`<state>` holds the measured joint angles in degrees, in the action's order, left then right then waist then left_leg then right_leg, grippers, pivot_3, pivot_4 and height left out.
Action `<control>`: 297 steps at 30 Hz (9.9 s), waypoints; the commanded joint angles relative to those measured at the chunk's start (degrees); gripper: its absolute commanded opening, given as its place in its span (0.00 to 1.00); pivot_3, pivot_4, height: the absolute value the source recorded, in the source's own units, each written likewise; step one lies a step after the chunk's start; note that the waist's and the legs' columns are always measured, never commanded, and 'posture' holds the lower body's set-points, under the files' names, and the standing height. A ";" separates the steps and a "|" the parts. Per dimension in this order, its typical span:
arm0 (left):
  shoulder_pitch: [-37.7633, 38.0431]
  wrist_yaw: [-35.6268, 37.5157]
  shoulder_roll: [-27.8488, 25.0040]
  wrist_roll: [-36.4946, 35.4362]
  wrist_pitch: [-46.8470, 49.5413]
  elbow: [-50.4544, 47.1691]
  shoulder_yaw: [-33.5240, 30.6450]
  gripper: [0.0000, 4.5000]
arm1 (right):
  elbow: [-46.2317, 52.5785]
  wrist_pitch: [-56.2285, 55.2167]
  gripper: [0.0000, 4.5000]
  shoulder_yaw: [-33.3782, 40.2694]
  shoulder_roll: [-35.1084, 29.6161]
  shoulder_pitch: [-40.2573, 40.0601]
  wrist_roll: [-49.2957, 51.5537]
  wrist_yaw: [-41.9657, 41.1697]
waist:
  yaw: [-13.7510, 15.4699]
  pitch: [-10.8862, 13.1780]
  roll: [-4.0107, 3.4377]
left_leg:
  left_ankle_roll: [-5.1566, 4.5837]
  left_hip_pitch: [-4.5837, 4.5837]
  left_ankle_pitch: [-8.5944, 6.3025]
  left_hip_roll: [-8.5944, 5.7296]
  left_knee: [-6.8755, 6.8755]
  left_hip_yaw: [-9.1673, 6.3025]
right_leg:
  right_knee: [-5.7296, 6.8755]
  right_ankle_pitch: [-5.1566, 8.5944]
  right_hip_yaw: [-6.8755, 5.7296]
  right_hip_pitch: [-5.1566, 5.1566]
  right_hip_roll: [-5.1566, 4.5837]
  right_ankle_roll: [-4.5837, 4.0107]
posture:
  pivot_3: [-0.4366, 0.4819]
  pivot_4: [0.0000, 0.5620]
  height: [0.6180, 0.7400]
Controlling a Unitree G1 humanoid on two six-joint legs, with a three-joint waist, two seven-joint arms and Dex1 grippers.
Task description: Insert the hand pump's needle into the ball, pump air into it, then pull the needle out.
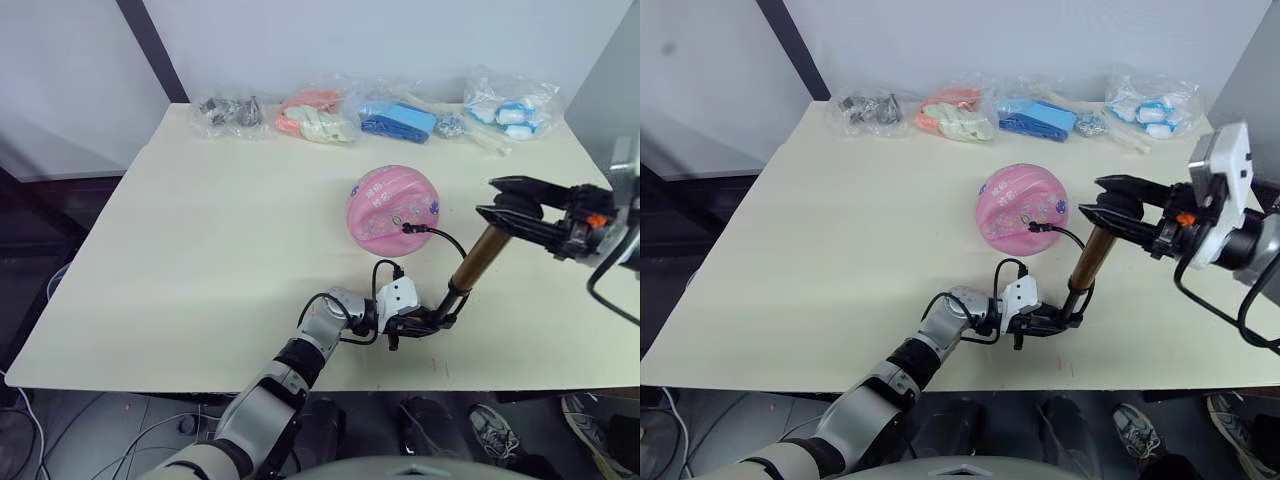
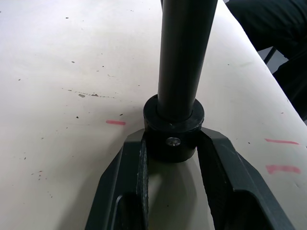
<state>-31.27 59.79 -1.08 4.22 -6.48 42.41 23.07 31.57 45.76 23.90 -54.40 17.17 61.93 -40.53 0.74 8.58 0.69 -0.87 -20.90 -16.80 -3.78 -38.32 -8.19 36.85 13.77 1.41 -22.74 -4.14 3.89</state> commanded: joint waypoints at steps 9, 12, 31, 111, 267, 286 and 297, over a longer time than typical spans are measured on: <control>1.12 -0.06 -0.53 1.08 0.24 2.63 0.86 0.23 | 2.78 0.04 0.39 1.32 -0.14 -1.24 3.62 -0.15 | 0.09 0.00 0.02 | -0.01 -0.03 -0.01 0.00 0.00 -0.01 | -0.01 0.00 -0.02 -0.01 -0.01 0.00 | 0.48 0.27 1.00; 1.15 -0.13 -0.53 1.14 0.05 2.66 0.88 0.23 | 4.56 -1.93 0.39 -1.81 2.52 -4.46 0.76 0.10 | 0.01 -0.02 0.02 | -0.01 0.02 -0.01 0.01 0.01 0.00 | -0.02 0.00 -0.01 0.01 0.00 0.00 | 0.48 0.27 1.00; 1.29 0.42 -0.86 1.08 1.52 1.84 0.75 0.23 | -1.99 -22.20 0.39 -20.31 15.29 -19.39 -27.00 -4.50 | -0.14 -0.19 0.18 | 0.01 0.21 0.00 0.03 0.01 -0.04 | 0.01 0.01 -0.06 0.14 0.09 0.02 | 0.48 0.27 1.00; 1.09 -0.04 -0.13 -0.72 1.79 2.57 -0.26 0.23 | 2.16 -10.38 0.39 -13.97 18.81 -19.28 -10.42 -5.42 | -0.05 -0.21 -0.02 | 0.00 0.17 0.00 0.01 0.01 -0.05 | -0.01 0.01 -0.04 0.13 0.06 0.02 | 0.48 0.27 1.00; -0.74 -3.92 -0.51 1.49 -9.19 9.37 -0.85 0.23 | 6.01 -1.19 0.39 -1.75 -0.43 -8.56 4.61 -4.04 | 0.03 0.12 -0.21 | 0.02 -0.39 0.03 0.00 -0.19 0.13 | 0.29 -0.15 0.06 -0.47 0.02 -0.04 | 0.48 0.27 1.00; -3.07 -3.83 -1.09 3.32 -10.81 13.26 -1.03 0.23 | 4.96 -15.56 0.39 -19.17 10.64 -20.79 -18.63 -6.09 | -0.14 -0.09 0.13 | 0.01 0.20 0.02 0.02 -0.10 0.10 | 0.12 -0.13 0.05 0.07 0.08 -0.01 | 0.48 0.27 1.00; -3.39 -3.88 -0.71 3.69 -11.40 14.10 -1.00 0.23 | -0.22 -22.06 0.39 -22.62 14.62 -22.43 -26.05 -7.39 | -0.24 -0.26 0.21 | 0.01 0.28 0.02 0.01 -0.09 0.08 | 0.12 -0.12 0.04 0.15 0.09 0.00 | 0.48 0.27 1.00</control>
<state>-35.10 57.18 -1.09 7.21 -19.54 53.71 22.64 32.15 21.96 3.38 -39.65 -3.64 35.51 -46.05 0.50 8.33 0.90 -0.85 -20.62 -16.78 -3.76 -38.41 -8.12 36.97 13.65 1.44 -22.59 -4.05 3.89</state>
